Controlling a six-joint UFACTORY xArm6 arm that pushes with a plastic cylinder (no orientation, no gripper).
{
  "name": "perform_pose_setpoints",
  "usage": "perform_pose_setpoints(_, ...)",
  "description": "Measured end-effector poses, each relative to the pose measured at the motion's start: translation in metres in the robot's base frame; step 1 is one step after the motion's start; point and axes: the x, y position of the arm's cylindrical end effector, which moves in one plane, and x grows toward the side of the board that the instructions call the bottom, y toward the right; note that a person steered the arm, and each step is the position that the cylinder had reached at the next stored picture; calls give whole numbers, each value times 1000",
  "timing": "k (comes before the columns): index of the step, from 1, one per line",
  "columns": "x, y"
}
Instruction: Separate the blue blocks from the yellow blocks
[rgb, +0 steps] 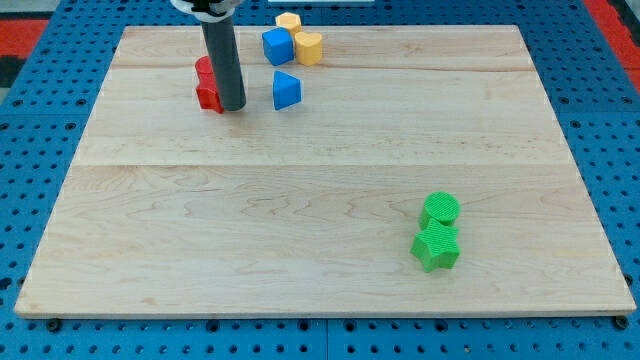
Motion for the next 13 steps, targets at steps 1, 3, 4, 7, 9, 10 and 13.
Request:
perform_pose_setpoints(1, -31, -3)
perform_pose_setpoints(3, -100, -45)
perform_pose_setpoints(4, -126, -51)
perform_pose_setpoints(7, -135, 74)
perform_pose_setpoints(9, -78, 54)
perform_pose_setpoints(10, -75, 56)
perform_pose_setpoints(13, -42, 26)
